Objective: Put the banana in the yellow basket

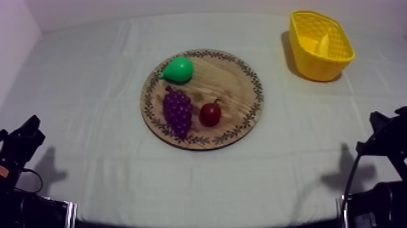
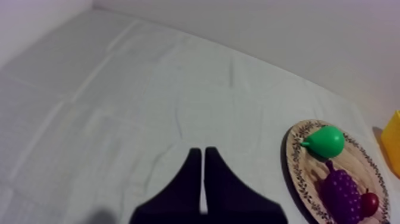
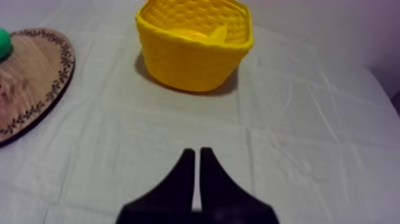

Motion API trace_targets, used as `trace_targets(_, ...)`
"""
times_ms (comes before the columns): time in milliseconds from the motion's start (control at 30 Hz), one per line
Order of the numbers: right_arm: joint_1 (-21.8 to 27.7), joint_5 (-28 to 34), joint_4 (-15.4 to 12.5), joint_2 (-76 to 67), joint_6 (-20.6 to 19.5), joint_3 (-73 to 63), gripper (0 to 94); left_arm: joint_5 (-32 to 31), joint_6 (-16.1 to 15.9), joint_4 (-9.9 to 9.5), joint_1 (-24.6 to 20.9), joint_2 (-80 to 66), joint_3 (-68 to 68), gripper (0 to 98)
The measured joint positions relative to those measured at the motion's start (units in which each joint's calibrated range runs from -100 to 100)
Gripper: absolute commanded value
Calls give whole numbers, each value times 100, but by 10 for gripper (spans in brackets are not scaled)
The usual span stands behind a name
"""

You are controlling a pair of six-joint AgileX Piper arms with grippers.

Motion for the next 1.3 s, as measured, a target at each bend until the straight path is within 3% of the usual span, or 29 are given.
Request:
trace_targets(267,15,-390,-180,-2,-204,0,2,0,0,0,0,0,0,1)
trace_targets(467,-38,-437,-482,85,124,-59,2,-3,0,0,0,0,0,1)
trace_targets(733,-260,-684,-468,910,393,-774,2,-3,0,0,0,0,0,1)
trace_targets(933,-330,-965,-466,1708,287,-1640,2,-3,0,0,0,0,0,1)
trace_targets(1100,-309,-1030,-799,1699,373,-1556,2,-3,0,0,0,0,0,1)
trace_targets(1300,-345,-785,-1169,838,613,-530,2,-3,0,0,0,0,0,1)
